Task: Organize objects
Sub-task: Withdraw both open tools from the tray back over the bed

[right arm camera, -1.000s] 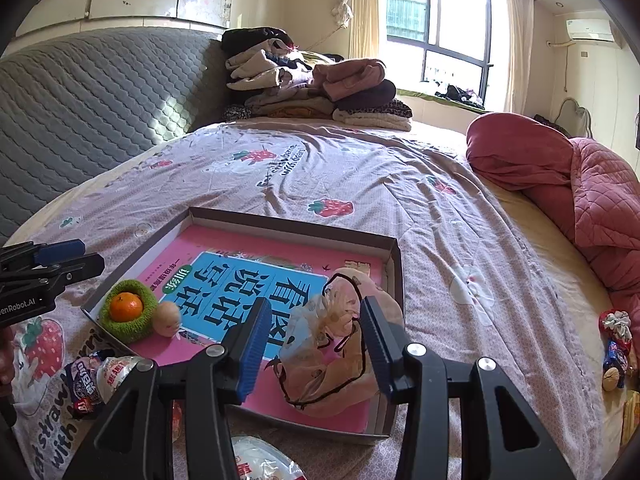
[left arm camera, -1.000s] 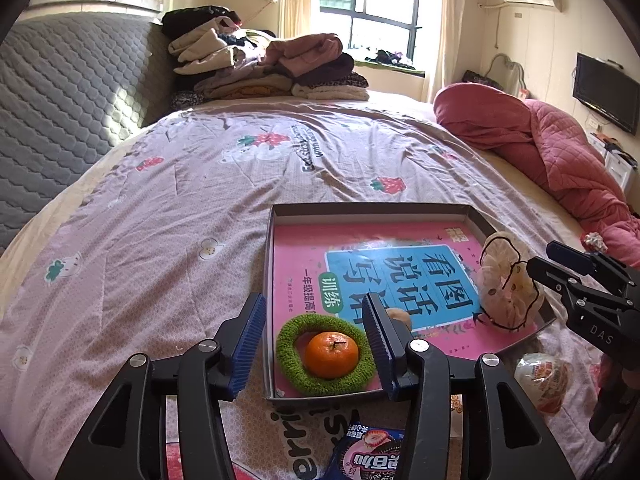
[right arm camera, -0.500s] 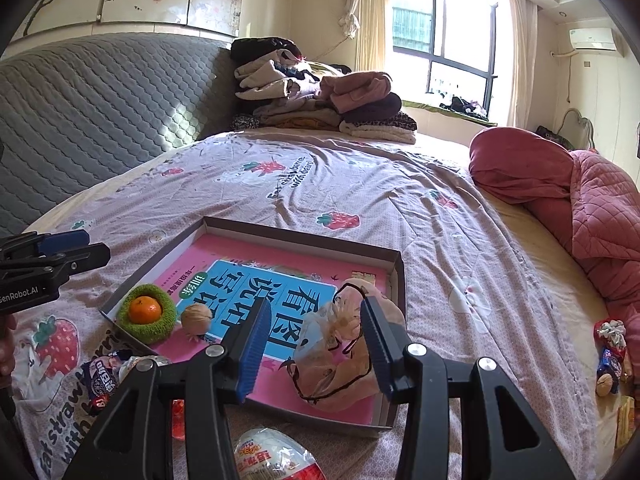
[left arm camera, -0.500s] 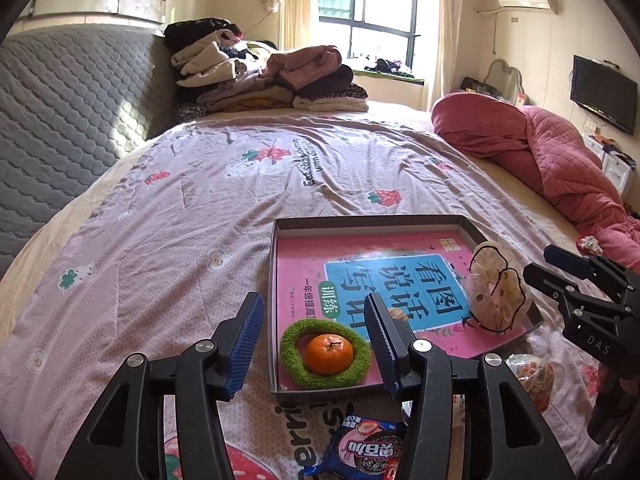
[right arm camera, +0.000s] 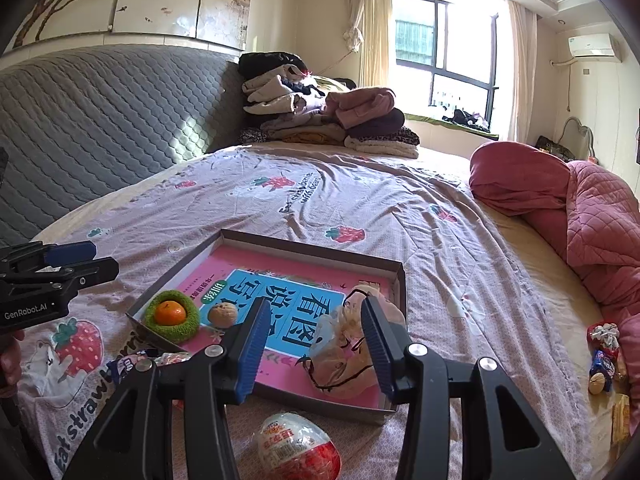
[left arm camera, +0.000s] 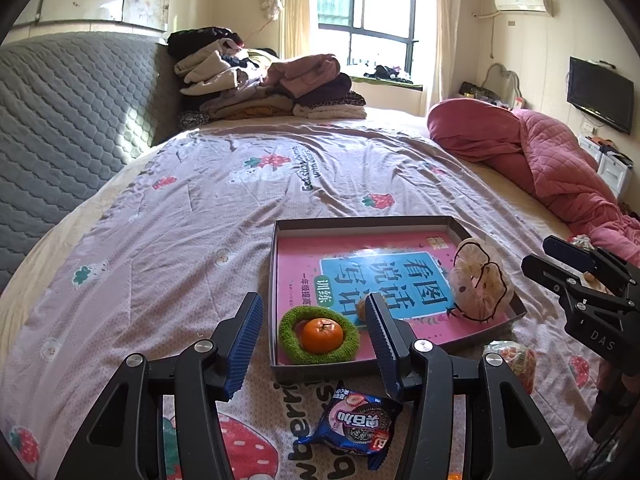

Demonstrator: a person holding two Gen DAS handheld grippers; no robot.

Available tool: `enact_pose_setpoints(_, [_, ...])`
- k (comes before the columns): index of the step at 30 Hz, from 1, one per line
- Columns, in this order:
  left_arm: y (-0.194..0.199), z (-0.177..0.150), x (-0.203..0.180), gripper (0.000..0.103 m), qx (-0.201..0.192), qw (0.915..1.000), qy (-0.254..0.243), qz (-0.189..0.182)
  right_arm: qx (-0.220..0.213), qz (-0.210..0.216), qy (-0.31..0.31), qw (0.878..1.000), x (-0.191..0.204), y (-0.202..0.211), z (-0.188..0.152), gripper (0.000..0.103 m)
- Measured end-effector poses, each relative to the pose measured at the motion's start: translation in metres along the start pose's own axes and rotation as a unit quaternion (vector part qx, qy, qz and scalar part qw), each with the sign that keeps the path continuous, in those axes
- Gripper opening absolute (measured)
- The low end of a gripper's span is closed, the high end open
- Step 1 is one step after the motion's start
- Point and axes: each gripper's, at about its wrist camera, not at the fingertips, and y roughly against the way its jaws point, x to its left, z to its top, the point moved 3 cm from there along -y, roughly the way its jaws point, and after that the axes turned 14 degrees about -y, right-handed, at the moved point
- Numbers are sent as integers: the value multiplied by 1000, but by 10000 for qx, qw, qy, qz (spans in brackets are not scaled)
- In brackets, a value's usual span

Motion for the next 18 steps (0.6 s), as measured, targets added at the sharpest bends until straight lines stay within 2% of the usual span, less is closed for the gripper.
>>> enact_pose_setpoints(3, [7,0,-2,55,-45,10000,7,20,-63,8,23,10000,2,6,0,53])
enact_pose_setpoints(18, [27,-11,-7,58,-49,10000,62,57,-164,84,-50,9998,4,29,-4,55])
